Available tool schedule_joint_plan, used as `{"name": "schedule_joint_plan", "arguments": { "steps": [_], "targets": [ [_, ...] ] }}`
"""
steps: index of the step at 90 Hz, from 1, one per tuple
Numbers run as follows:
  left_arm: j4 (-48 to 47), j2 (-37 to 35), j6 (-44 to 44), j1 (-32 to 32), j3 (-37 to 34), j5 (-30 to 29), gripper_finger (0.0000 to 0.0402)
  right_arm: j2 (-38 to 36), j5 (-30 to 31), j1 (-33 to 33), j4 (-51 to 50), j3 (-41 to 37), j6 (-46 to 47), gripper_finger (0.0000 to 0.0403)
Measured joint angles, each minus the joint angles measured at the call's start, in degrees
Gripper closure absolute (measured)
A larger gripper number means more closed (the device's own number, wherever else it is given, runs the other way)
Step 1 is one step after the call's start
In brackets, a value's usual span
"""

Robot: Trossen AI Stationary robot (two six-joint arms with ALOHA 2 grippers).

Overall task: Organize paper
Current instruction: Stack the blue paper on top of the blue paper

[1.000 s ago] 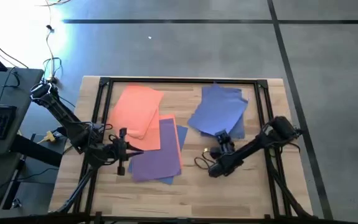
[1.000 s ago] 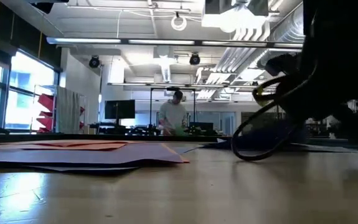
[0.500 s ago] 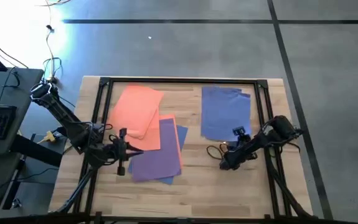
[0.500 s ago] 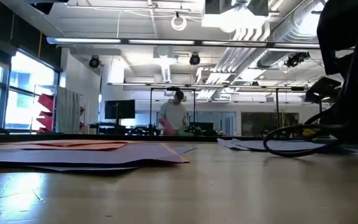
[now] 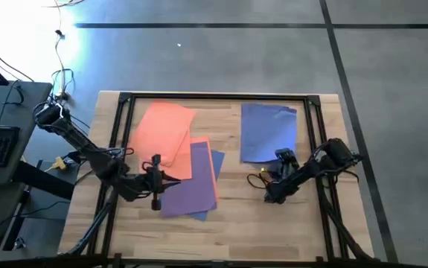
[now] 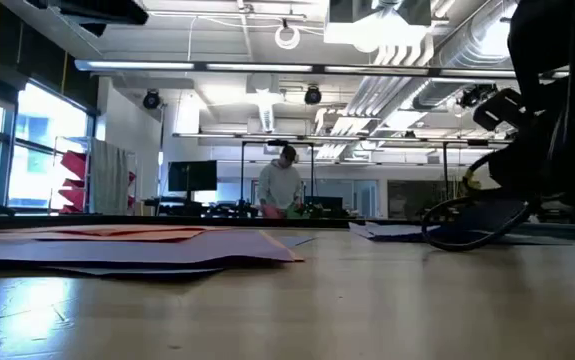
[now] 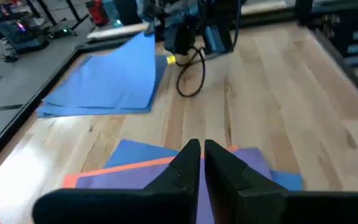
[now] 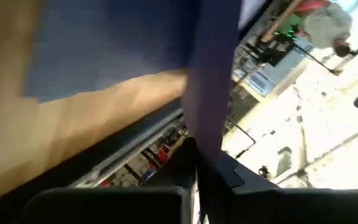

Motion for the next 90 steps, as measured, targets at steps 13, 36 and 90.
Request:
{"name": "schedule_joint_plan", "arguments": {
  "steps": [13, 36, 90],
  "targets": [
    [3.36, 2.34, 0.04, 2.29, -0.02, 0.62, 0.0402, 0.0, -4.39, -0.18, 1.17, 0.02, 1.57, 0.0403],
    [11.54, 6.94, 3.34, 7.4, -0.02, 6.32, 0.0402, -0.09, -5.19, -0.83, 4.43, 0.15, 2.2, 0.0334],
    [13.06, 20.97, 11.05, 27.9, 7.33, 12.27, 0.0402, -20.86, -2.55, -5.16, -0.51, 9.26, 35.19, 0.0178]
  ]
}}
